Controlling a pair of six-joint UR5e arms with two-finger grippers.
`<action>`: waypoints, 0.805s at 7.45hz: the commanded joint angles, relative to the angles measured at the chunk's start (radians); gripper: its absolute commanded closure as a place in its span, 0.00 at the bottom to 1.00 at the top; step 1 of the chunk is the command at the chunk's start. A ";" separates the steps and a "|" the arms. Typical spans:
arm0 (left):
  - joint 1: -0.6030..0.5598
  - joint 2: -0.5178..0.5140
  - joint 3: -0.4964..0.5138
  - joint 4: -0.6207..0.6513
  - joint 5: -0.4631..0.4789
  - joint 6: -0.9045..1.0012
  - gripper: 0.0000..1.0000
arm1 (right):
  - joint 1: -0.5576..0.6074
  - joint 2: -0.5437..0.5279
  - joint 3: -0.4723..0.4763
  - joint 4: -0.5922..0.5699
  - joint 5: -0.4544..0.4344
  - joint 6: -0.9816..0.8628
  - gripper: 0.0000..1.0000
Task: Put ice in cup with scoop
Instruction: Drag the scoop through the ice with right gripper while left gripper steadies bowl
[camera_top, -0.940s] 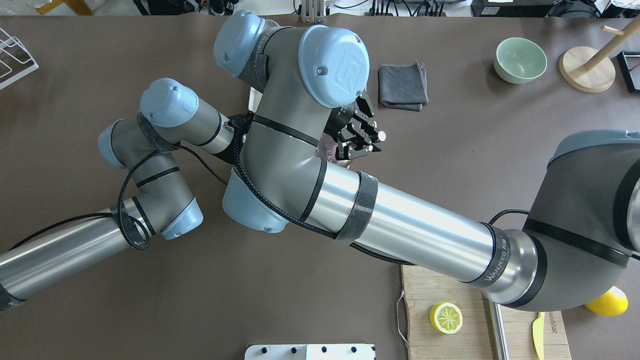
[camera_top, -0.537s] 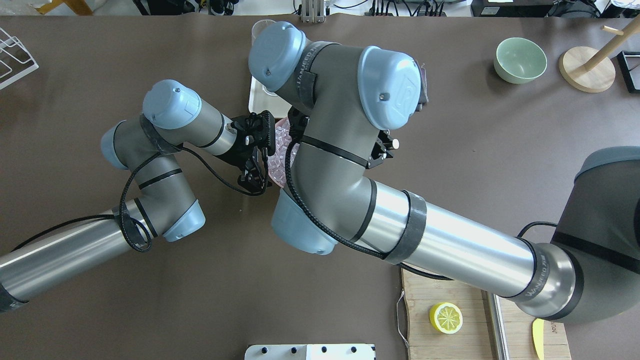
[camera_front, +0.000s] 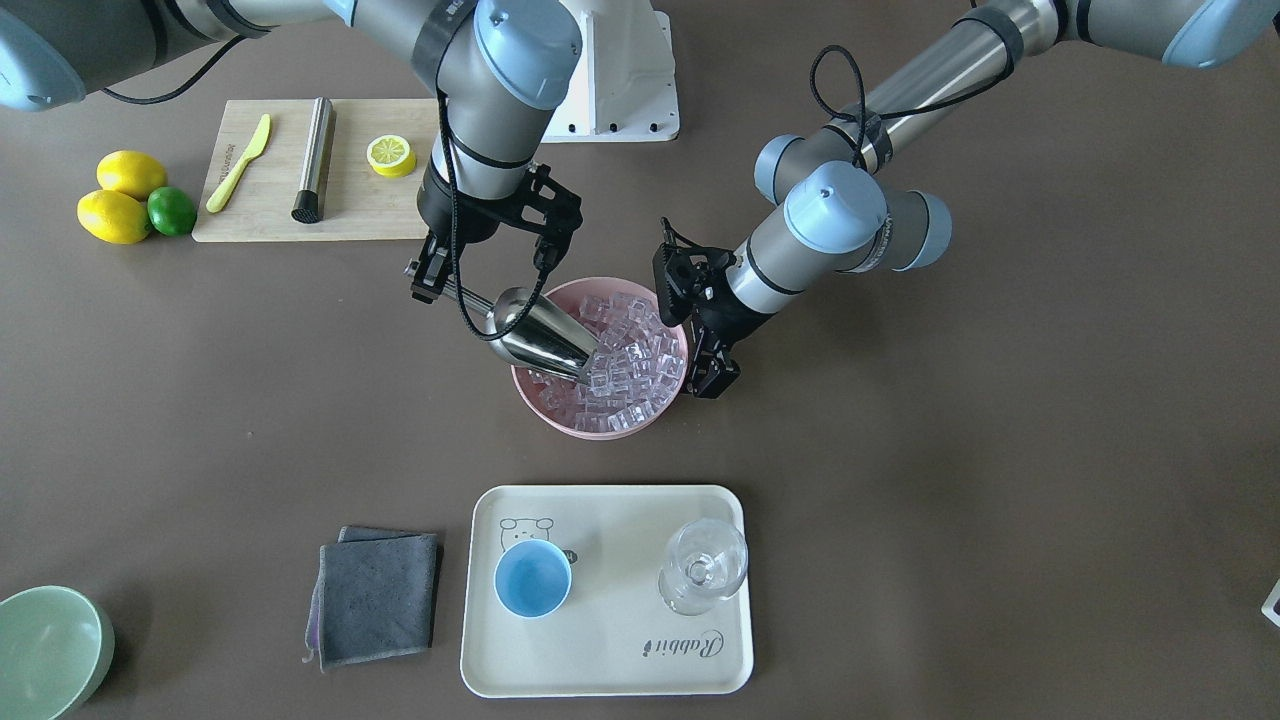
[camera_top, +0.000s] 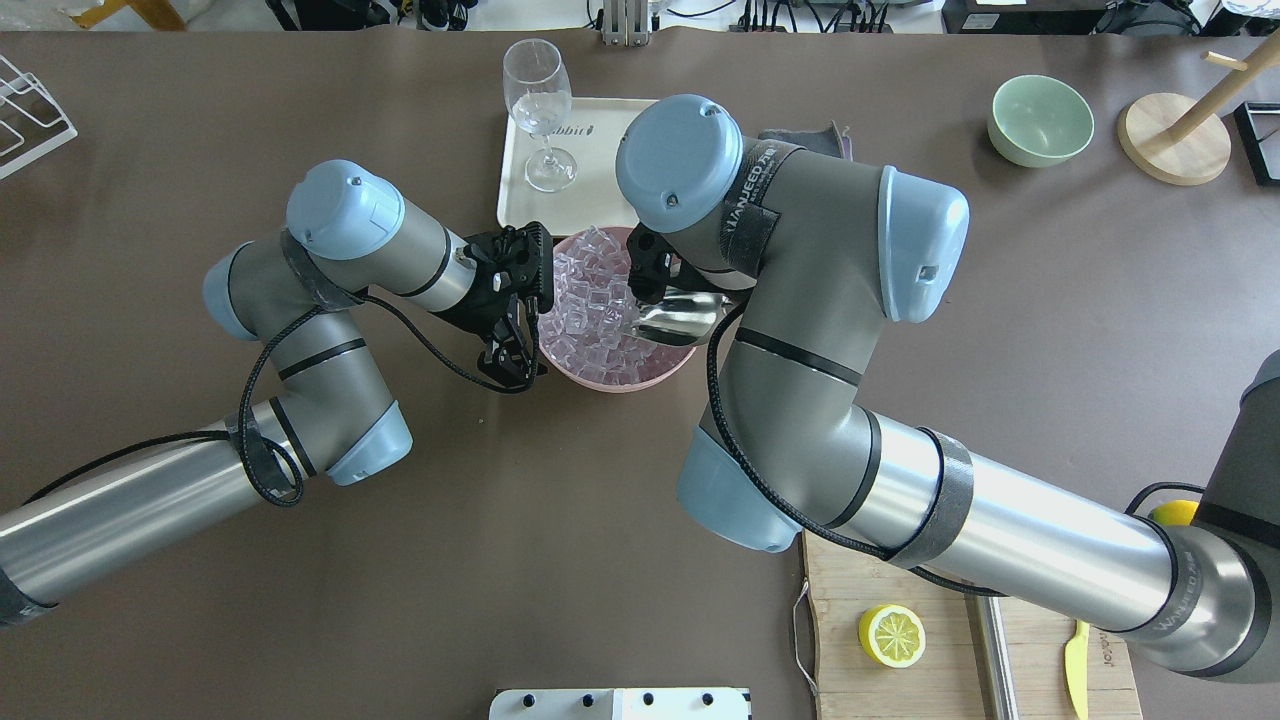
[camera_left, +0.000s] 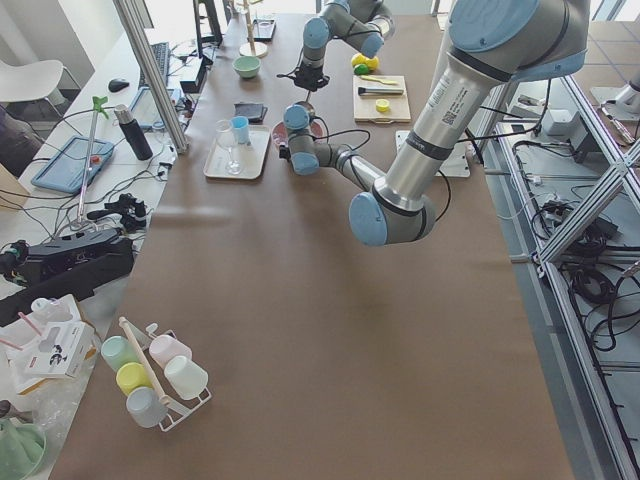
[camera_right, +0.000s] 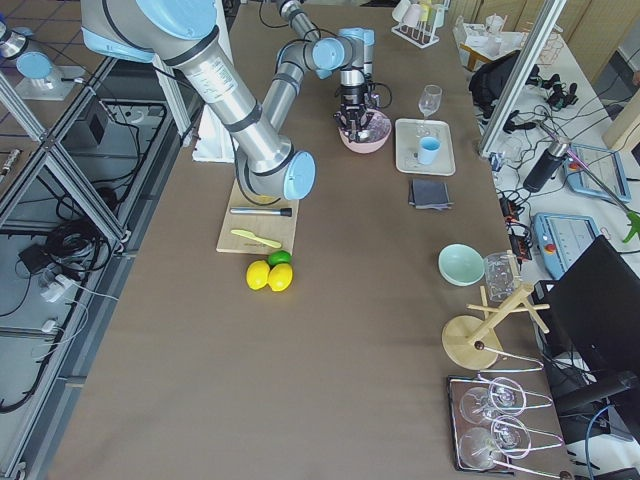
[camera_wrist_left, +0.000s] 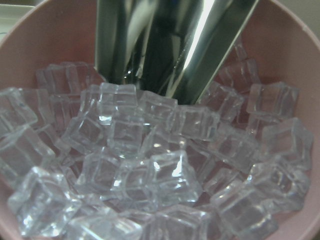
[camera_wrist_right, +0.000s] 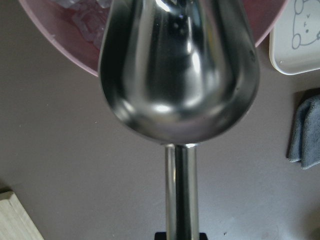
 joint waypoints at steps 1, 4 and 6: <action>0.001 0.003 -0.007 0.000 -0.001 0.001 0.01 | 0.000 -0.041 0.001 0.081 -0.001 0.029 1.00; 0.000 0.009 -0.013 0.000 -0.001 0.001 0.01 | 0.000 -0.086 0.004 0.178 -0.003 0.050 1.00; 0.000 0.011 -0.015 0.000 -0.001 0.001 0.01 | 0.002 -0.136 0.028 0.263 0.003 0.073 1.00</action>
